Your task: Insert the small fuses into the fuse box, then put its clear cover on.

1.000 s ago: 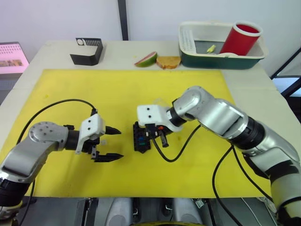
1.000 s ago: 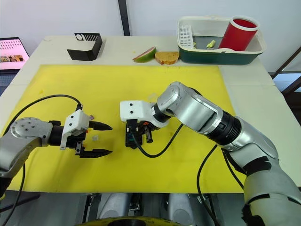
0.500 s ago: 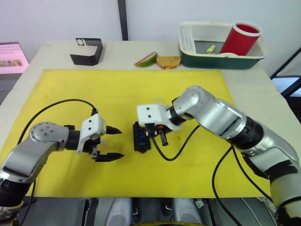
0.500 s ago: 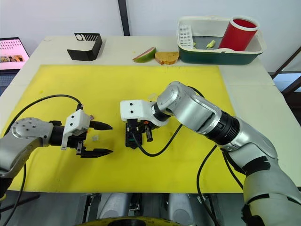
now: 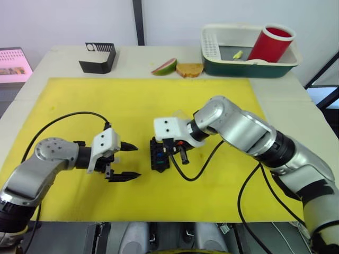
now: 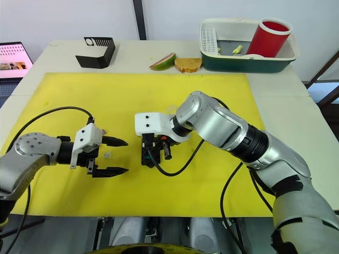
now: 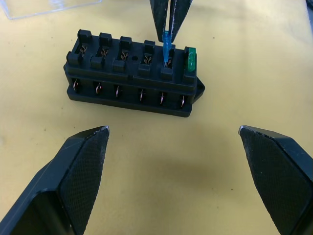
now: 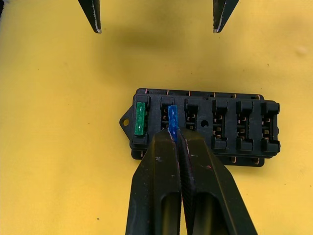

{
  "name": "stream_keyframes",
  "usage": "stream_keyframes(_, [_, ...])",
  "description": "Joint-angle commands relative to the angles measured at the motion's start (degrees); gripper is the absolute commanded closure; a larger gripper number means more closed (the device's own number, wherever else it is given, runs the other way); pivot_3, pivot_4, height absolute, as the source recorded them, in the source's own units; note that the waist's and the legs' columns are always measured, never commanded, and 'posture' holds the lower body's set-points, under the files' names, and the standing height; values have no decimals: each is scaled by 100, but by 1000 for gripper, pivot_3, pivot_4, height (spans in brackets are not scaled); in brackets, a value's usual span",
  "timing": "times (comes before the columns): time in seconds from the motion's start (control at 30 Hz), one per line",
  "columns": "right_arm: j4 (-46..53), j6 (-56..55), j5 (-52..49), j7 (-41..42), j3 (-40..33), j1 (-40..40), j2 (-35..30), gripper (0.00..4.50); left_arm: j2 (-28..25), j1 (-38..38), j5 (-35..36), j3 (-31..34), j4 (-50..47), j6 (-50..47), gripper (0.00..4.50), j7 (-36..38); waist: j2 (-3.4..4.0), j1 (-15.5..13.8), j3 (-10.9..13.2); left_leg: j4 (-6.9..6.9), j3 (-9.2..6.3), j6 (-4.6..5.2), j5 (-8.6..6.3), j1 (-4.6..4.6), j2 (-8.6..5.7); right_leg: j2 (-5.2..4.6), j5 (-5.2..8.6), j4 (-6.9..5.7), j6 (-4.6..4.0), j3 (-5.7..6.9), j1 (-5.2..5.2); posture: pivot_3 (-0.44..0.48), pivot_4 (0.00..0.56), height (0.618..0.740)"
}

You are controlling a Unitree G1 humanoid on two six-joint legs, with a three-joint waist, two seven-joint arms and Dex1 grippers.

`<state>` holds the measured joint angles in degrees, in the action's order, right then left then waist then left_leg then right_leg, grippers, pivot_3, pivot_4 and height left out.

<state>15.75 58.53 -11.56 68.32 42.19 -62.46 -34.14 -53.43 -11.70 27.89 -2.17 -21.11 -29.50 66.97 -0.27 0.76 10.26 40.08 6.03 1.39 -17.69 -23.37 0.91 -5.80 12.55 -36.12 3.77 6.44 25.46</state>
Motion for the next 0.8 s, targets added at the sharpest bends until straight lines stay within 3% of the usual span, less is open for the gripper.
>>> stream_keyframes(0.03, [139,29,-63,54,-113,-147,51,4500,16,-72,12,4,-212,8,37,-16,0,0,0,0,0,0,0,0,0,0,0,0,0,0,0,0,150,740])
stream_keyframes(0.8, [133,-61,192,39,137,-150,20,4500,58,-56,24,-39,-291,-31,37,-103,0,-1,0,1,0,0,0,0,0,0,0,-1,0,0,0,0,150,740])
